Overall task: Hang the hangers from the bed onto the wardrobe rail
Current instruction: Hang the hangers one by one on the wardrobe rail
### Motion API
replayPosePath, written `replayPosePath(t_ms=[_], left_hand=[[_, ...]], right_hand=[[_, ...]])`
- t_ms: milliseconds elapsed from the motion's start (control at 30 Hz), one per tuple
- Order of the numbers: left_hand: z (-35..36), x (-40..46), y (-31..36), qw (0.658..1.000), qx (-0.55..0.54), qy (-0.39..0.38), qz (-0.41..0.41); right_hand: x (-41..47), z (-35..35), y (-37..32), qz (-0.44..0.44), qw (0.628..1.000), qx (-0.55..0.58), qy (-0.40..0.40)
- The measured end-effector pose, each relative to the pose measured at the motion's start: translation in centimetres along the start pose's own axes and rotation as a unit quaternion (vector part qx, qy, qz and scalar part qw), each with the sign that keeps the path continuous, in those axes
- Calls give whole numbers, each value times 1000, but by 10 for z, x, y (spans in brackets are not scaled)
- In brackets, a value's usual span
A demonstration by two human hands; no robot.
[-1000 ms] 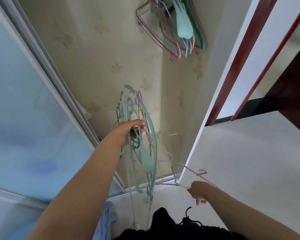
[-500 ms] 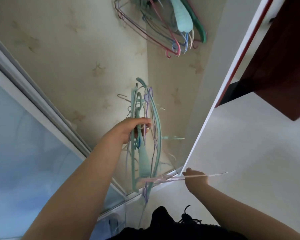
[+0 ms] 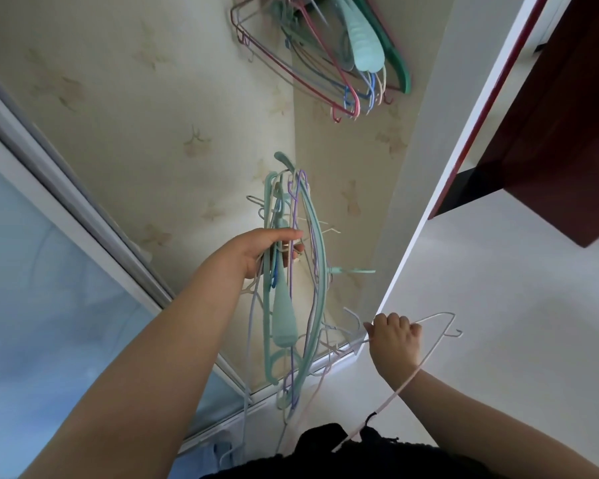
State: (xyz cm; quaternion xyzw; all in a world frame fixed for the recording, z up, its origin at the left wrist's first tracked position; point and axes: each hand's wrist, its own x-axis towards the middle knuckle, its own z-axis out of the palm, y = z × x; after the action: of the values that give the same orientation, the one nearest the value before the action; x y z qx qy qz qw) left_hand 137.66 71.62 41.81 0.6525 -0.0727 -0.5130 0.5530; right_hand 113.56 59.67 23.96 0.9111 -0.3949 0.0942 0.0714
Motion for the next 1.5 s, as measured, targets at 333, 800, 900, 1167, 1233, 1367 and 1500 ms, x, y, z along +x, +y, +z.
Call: replayPosePath(t_ms=[333, 800, 900, 1167, 1233, 1367, 1500], left_hand=[[-13, 9, -10, 996, -27, 79, -13], [-24, 34, -26, 980, -6, 188, 61], [-29, 39, -27, 975, 25, 211, 66], [-37, 45, -32, 968, 51, 238, 66], [-40, 47, -34, 967, 54, 241, 70], [-39, 47, -34, 968, 49, 234, 79], [-43, 44, -29, 968, 48, 229, 90]], right_hand=[[16, -25, 3, 10, 994, 78, 71], [-36, 6, 24, -133, 803, 106, -571], [-51, 4, 25, -50, 732, 152, -662], [-74, 13, 29, 40, 856, 240, -456], [-75, 10, 28, 7, 883, 196, -426], [-76, 9, 38, -129, 921, 77, -360], [-82, 17, 56, -84, 894, 16, -439]])
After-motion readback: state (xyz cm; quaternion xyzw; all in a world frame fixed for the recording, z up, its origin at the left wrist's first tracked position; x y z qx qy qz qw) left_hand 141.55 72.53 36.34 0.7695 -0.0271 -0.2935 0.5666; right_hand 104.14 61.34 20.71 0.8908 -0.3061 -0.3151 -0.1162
